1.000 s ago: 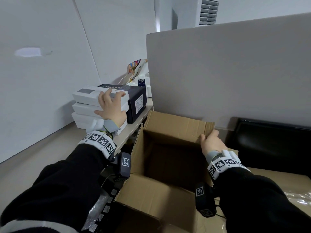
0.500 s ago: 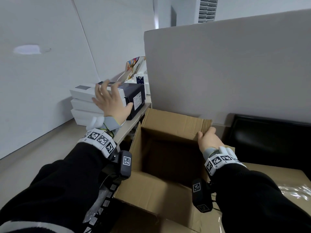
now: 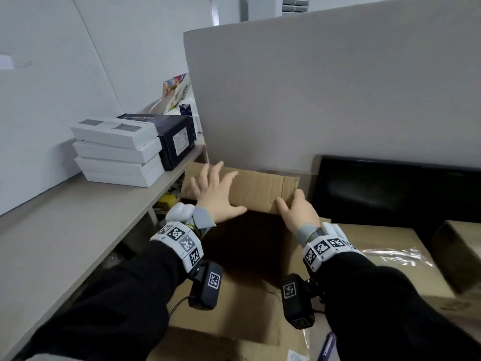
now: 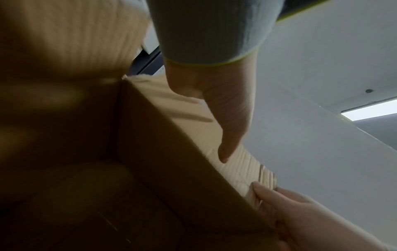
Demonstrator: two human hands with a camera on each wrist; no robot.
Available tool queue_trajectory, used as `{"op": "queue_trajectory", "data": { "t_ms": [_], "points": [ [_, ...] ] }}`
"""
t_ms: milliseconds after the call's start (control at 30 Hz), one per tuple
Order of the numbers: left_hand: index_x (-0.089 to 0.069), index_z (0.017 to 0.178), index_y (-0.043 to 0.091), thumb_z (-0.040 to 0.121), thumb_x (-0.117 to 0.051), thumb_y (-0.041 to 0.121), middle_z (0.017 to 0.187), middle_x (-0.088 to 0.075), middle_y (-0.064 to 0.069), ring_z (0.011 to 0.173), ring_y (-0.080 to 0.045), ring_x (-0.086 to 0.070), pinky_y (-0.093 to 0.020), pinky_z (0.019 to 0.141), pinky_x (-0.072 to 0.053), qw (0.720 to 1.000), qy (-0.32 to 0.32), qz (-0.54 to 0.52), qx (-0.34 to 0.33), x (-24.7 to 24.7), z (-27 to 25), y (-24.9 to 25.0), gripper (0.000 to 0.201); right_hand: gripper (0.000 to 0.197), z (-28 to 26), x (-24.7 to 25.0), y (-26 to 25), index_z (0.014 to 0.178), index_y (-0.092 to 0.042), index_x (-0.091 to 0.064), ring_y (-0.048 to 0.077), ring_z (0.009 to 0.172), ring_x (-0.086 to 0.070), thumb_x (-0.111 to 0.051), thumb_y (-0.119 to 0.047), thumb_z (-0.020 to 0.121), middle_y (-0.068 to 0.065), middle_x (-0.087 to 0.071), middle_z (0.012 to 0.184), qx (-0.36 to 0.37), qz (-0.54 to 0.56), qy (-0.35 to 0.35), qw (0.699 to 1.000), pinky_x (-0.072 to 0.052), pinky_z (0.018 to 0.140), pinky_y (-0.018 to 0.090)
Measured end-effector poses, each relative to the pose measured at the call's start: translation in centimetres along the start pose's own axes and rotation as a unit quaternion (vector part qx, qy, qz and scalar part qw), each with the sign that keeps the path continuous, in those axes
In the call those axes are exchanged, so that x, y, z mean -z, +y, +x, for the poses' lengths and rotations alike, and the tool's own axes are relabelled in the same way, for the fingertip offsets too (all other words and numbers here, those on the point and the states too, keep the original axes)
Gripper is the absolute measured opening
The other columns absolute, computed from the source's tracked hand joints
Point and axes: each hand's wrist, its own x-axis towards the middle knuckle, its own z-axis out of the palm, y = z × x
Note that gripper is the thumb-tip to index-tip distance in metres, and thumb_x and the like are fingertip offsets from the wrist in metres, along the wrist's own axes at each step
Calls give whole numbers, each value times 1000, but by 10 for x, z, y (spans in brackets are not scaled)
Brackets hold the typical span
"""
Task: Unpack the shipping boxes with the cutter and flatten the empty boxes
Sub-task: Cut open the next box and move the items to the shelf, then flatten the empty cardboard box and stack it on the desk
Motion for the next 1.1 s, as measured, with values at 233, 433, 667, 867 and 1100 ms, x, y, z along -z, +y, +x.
{"op": "queue_trajectory", "data": {
  "t_ms": [233, 433, 667, 867, 1100],
  "points": [
    [-32, 144, 34, 76, -55, 71, 142, -43, 5, 138, -20, -28, -54, 112, -6, 999, -4, 28, 27, 1, -20, 36, 81, 34, -16, 20, 42, 103, -16, -60, 14, 85, -58, -64, -45, 86, -7, -61, 84, 46, 100, -69, 992, -45, 78, 27],
    [-59, 124, 28, 87, -44, 68, 132, -57, 3, 123, -19, -51, -31, 103, -39, 980, -192, -10, 54, 3, -30, 34, 56, 34, -36, 33, 63, 103, -16, -66, 7, 72, -63, -76, -36, 78, -4, -69, 85, 20, 137, -249, 959, -52, 71, 22],
    [-60, 103, 26, 86, -29, 77, 124, -51, -8, 115, -24, -47, -33, 105, -33, 924, -331, -30, 189, -34, -75, 17, 62, 28, -60, 27, 82, 94, -15, -58, 17, 86, -57, -70, -36, 82, 4, -59, 96, -54, 199, -354, 912, -47, 68, 31],
    [-30, 148, 14, 85, -51, 67, 155, -19, -18, 140, -35, -28, -41, 112, -28, 924, -221, -37, 310, -48, -100, -13, 85, 89, -76, 4, 86, 143, -20, -32, 24, 131, -38, -54, -73, 75, 3, -37, 143, -95, 231, -333, 910, -39, 98, 50],
    [-23, 148, 1, 86, -59, 58, 151, -31, -18, 137, -35, -33, -38, 110, -32, 872, -158, -162, 434, -56, -119, -40, 91, 84, -93, -16, 80, 147, -33, -15, 24, 127, -42, -64, -52, 81, 6, -36, 144, -149, 237, -382, 881, -52, 66, 45]
  ]
}}
